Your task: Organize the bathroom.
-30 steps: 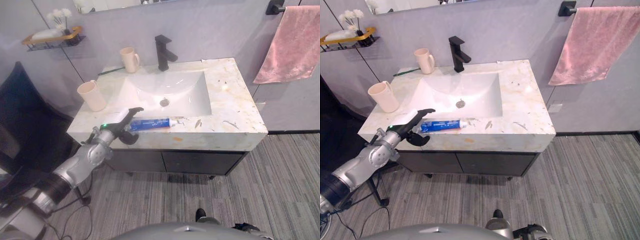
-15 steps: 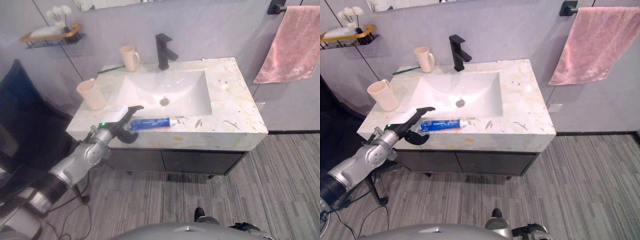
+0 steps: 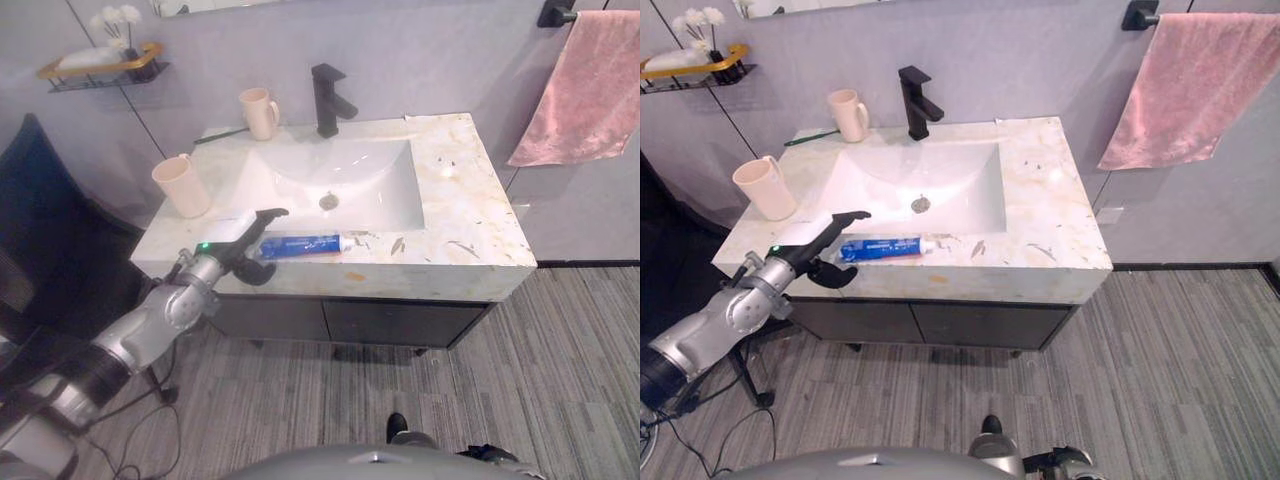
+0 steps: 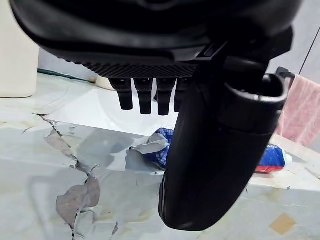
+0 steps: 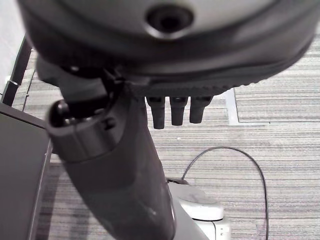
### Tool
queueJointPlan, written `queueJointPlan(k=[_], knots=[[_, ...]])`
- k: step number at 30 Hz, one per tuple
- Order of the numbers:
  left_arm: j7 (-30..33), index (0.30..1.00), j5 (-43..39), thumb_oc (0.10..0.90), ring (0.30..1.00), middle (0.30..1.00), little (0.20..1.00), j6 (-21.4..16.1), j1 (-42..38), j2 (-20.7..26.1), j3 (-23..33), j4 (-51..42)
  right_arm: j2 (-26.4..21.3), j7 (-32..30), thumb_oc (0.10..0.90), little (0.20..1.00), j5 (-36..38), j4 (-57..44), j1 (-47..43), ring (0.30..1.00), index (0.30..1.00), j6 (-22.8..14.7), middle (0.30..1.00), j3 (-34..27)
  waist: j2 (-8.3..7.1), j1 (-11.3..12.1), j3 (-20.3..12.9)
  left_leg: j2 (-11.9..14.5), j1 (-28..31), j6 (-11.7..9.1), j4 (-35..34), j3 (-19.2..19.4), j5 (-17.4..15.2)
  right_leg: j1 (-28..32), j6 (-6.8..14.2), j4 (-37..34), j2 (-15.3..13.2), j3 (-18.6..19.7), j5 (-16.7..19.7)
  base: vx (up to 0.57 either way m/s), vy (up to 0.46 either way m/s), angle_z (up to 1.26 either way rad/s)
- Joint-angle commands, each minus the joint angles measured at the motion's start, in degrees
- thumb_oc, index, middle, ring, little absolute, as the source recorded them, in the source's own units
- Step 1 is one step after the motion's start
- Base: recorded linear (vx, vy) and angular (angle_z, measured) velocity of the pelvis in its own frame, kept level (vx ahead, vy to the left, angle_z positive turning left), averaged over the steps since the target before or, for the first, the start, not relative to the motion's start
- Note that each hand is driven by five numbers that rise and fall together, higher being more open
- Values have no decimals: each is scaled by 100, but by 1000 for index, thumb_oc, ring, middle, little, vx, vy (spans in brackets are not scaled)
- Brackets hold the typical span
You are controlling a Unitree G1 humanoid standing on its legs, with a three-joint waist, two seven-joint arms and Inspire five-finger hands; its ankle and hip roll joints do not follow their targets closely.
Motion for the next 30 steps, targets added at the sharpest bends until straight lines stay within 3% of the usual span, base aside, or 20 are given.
queueJointPlan(k=[1, 30], knots=[[760, 900, -226, 800, 900, 900, 900, -241, -901, 492, 1330, -500, 72, -151, 800, 900, -18, 319, -305, 900, 900, -70, 900, 20, -69, -34, -166, -344, -133, 380, 379, 630, -349, 163, 240, 623, 121, 413, -1271, 0, 0, 0], [869, 900, -307, 800, 900, 900, 900, -369, -924, 575, 1397, -587, 108, -172, 800, 900, 68, 347, -329, 900, 900, -83, 900, 53, -88, -15, -163, -335, -135, 388, 414, 624, -358, 157, 228, 657, 131, 424, -1278, 0, 0, 0]])
